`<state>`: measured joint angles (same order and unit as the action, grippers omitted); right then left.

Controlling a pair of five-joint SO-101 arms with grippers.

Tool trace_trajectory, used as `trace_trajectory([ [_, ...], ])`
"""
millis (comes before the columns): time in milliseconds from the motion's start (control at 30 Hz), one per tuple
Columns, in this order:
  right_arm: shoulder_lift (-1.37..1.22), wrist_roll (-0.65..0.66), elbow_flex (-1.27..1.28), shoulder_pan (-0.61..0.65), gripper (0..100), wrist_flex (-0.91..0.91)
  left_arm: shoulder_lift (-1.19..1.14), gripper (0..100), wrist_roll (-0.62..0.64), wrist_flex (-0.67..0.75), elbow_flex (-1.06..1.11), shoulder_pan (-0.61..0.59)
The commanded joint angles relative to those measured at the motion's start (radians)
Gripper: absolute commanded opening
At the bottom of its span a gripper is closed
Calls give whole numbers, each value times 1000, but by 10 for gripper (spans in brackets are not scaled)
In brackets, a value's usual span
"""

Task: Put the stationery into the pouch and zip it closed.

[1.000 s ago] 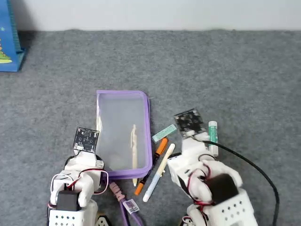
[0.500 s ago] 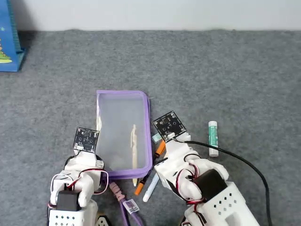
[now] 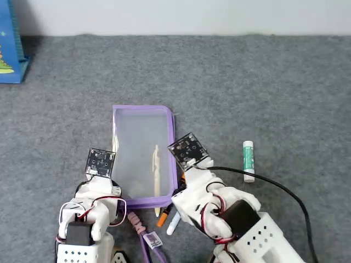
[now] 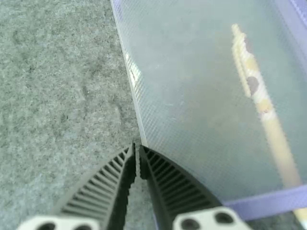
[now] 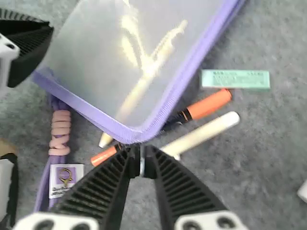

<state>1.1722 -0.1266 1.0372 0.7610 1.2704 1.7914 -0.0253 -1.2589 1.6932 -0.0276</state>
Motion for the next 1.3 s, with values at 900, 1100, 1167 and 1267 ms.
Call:
trace_trajectory([
  [900,-358,-46,-48,156,110,-217,-5,14,-11,12,-13,-5],
  [1100,-358,-46,-48,156,110,-217,-5,15,-140,-3,-45,-35],
  [1167,-358,-46,-48,156,110,-217,-5,15,-226,-8,-45,-114],
  [1267,-358,-46,-48,156,110,-217,-5,15,-339,-3,-64,-239],
])
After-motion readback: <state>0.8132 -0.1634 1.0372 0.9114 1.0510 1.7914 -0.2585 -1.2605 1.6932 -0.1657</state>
